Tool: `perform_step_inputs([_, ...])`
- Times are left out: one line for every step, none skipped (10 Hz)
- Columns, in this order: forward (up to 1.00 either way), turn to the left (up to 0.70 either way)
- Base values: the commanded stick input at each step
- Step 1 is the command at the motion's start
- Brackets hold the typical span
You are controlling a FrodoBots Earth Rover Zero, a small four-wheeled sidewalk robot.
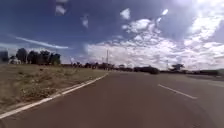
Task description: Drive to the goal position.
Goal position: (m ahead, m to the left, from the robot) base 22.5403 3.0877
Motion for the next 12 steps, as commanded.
perform_step_inputs([1.0,0.0])
perform_step_inputs([1.0,0.0])
perform_step_inputs([1.0,0.0])
perform_step_inputs([1.0,0.0])
perform_step_inputs([1.0,0.0])
perform_step_inputs([1.0,0.0])
perform_step_inputs([1.0,0.0])
perform_step_inputs([1.0,0.0])
perform_step_inputs([1.0,0.0])
perform_step_inputs([1.0,0.0])
perform_step_inputs([1.0,0.0])
perform_step_inputs([1.0,0.0])
